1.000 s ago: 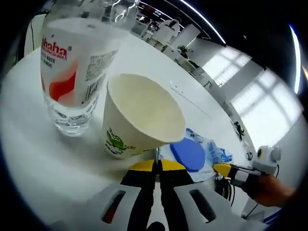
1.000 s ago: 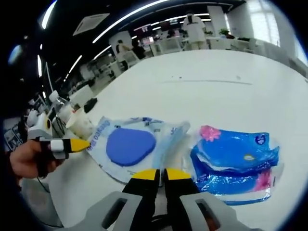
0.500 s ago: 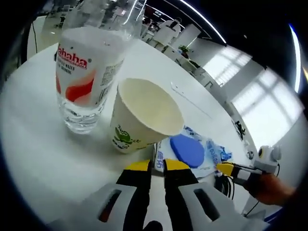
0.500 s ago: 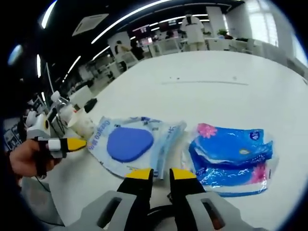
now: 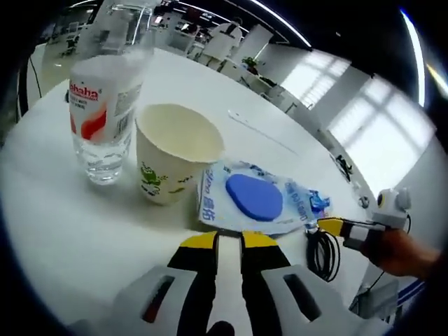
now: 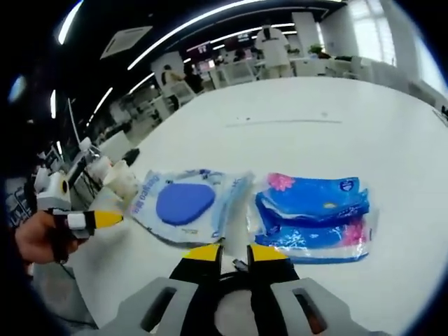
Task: Arrange the tabletop items into an orderly group along one side of the table until the central work area is clear of visible clutter.
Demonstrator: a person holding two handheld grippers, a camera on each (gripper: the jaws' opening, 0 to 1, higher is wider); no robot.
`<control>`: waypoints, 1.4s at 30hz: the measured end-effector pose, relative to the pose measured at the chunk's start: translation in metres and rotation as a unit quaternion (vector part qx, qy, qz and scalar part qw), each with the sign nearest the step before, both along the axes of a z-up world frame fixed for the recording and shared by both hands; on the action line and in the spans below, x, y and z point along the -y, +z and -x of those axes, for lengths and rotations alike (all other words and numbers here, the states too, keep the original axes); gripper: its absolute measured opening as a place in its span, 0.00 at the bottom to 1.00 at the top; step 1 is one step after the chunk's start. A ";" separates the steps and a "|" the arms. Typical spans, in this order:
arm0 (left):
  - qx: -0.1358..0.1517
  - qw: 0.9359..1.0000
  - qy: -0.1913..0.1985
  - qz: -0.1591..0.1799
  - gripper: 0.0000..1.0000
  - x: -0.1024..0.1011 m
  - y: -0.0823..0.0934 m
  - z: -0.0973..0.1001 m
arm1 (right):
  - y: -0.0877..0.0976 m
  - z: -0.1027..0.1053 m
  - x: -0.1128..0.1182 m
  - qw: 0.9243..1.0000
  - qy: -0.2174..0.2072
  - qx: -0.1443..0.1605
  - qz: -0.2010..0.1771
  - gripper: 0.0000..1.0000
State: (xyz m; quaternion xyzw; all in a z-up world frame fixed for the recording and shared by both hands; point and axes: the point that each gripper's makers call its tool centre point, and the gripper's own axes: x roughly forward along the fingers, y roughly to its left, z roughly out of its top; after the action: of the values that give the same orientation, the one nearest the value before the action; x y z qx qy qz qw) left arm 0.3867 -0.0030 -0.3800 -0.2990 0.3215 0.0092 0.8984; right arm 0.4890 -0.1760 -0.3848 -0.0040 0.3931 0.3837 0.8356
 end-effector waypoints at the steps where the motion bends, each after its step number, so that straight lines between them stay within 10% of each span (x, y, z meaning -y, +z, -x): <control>1: 0.001 1.000 -0.005 0.005 0.09 0.006 -0.001 0.000 | 0.001 0.002 0.004 1.000 -0.002 0.002 0.000 0.12; 19: 0.001 0.994 -0.109 0.021 0.14 0.107 -0.008 -0.004 | 0.001 0.018 0.089 0.998 -0.068 -0.002 0.007 0.13; 42: -0.010 0.988 -0.138 0.062 0.15 0.159 -0.017 -0.008 | -0.005 0.032 0.089 0.998 -0.067 -0.021 -0.005 0.14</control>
State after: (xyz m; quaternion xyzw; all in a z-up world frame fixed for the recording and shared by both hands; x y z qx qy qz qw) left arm 0.3950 -0.1617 -0.3965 -0.3068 0.3686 -0.1314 0.8676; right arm 0.4571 -0.2646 -0.3902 0.0340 0.4078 0.3291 0.8510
